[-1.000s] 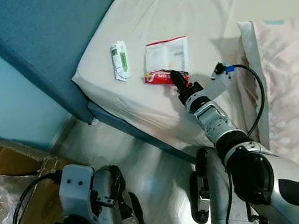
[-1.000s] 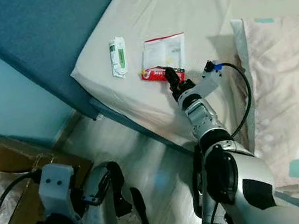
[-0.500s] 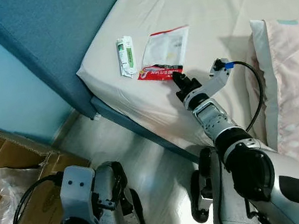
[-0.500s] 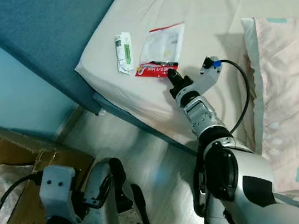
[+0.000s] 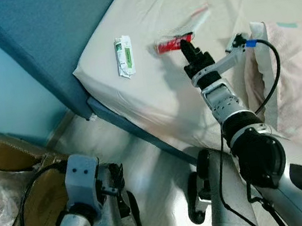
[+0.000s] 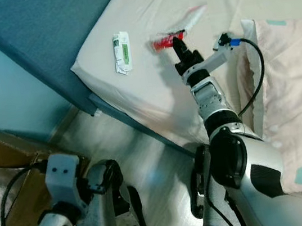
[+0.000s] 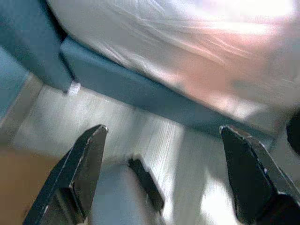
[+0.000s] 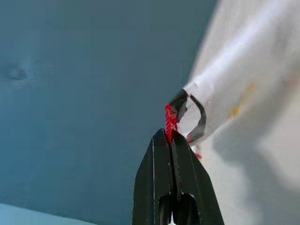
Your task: Clean up the room
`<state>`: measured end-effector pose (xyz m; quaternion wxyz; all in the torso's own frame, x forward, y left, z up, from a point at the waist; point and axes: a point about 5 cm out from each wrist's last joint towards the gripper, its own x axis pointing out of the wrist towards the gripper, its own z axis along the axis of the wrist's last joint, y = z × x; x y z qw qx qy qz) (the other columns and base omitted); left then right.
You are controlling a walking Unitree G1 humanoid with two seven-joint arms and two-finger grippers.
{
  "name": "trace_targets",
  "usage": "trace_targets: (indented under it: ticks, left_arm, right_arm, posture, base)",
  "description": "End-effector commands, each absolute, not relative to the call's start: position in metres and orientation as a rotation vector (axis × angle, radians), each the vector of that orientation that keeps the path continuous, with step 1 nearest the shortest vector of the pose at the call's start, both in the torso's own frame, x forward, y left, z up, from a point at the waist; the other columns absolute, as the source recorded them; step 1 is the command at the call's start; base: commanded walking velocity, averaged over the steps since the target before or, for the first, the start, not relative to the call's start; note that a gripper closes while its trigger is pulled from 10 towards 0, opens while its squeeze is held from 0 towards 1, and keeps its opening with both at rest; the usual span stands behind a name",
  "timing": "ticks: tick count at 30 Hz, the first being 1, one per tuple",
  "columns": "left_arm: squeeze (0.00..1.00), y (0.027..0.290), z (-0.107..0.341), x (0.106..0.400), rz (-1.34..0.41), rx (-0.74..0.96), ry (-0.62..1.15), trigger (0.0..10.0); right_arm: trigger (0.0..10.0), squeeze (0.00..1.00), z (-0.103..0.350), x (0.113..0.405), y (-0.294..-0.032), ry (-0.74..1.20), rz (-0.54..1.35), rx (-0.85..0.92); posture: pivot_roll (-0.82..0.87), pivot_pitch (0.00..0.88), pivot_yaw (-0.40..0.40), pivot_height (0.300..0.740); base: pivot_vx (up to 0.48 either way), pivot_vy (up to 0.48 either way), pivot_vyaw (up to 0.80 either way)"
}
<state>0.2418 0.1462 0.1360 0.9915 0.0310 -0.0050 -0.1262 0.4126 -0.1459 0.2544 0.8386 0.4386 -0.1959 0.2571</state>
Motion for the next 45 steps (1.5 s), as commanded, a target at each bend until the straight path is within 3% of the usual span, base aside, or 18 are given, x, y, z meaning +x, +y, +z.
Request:
trace_targets:
  ticks: [1, 3, 5, 6, 11, 15, 23, 29, 34, 35, 36, 43, 45]
  left_arm:
    - [0.0, 0.147, 0.127, 0.244, -0.234, 0.046, 0.01, 10.0]
    - [0.0, 0.144, 0.133, 0.261, -0.233, 0.029, -0.035, 10.0]
    - [0.0, 0.143, 0.135, 0.266, -0.234, 0.024, -0.048, 10.0]
    - [0.0, 0.141, 0.137, 0.274, -0.235, 0.012, -0.063, 10.0]
    - [0.0, 0.132, 0.144, 0.299, -0.244, -0.026, -0.111, 10.0]
    - [0.0, 0.126, 0.146, 0.31, -0.264, -0.043, -0.13, 10.0]
    - [0.0, 0.118, 0.149, 0.325, -0.28, -0.086, -0.154, 10.0]
    - [0.0, 0.109, 0.154, 0.332, -0.341, -0.201, -0.195, 10.0]
    - [0.0, 0.129, 0.162, 0.336, -0.309, -0.229, -0.263, 10.0]
    - [0.44, 0.139, 0.166, 0.337, -0.281, -0.226, -0.293, 10.0]
    - [1.0, 0.148, 0.17, 0.338, -0.267, -0.231, -0.318, 10.0]
    - [1.0, 0.169, 0.189, 0.336, -0.299, -0.187, -0.431, 10.0]
    - [1.0, 0.172, 0.198, 0.328, -0.386, -0.112, -0.47, 10.0]
  right_arm:
    - [0.0, 0.0, 0.243, 0.409, -0.143, -0.415, 0.581, 0.926]
    - [0.0, 0.0, 0.22, 0.398, -0.125, -0.383, 0.671, 0.865]
    - [0.0, 0.0, 0.212, 0.393, -0.117, -0.37, 0.707, 0.848]
    - [0.0, 0.0, 0.202, 0.387, -0.112, -0.359, 0.725, 0.861]
    - [0.0, 0.0, 0.183, 0.36, -0.108, -0.36, 0.719, 0.871]
    - [0.0, 0.0, 0.18, 0.355, -0.113, -0.346, 0.687, 0.802]
    - [0.0, 0.0, 0.192, 0.355, -0.128, -0.381, 0.679, 0.776]
    - [0.0, 0.0, 0.212, 0.336, -0.11, -0.408, 0.844, 0.826]
    - [0.0, 0.0, 0.227, 0.331, -0.12, -0.482, 0.867, 0.946]
    - [0.0, 0.0, 0.229, 0.331, -0.123, -0.496, 0.866, 0.976]
    - [0.0, 0.0, 0.23, 0.331, -0.125, -0.5, 0.864, 0.988]
    - [0.0, 0.0, 0.229, 0.327, -0.128, -0.48, 0.875, 1.02]
    - [0.0, 0.0, 0.224, 0.325, -0.126, -0.462, 0.879, 1.057]
  posture:
    - [0.17, 0.471, -0.061, 0.555]
    - [0.1, 0.392, -0.059, 0.555]
    - [0.1, 0.392, -0.059, 0.555]
    - [0.07, 0.349, -0.058, 0.555]
    - [0.02, 0.267, -0.04, 0.555]
    - [-0.01, 0.243, -0.03, 0.555]
    - [-0.04, 0.195, -0.025, 0.555]
    - [-0.05, 0.154, -0.024, 0.555]
    - [-0.05, 0.139, -0.029, 0.555]
    - [-0.06, 0.133, -0.029, 0.555]
    - [-0.06, 0.129, -0.029, 0.555]
    - [-0.07, 0.121, -0.037, 0.555]
    - [-0.07, 0.117, -0.038, 0.555]
  base:
    - [0.0, 0.0, 0.0]
    - [0.0, 0.0, 0.0]
    - [0.0, 0.0, 0.0]
    - [0.0, 0.0, 0.0]
    - [0.0, 0.0, 0.0]
    - [0.0, 0.0, 0.0]
    - [0.0, 0.0, 0.0]
    - [0.0, 0.0, 0.0]
    - [0.0, 0.0, 0.0]
    - [0.0, 0.0, 0.0]
    - [0.0, 0.0, 0.0]
    - [0.0, 0.0, 0.0]
    - [0.0, 0.0, 0.0]
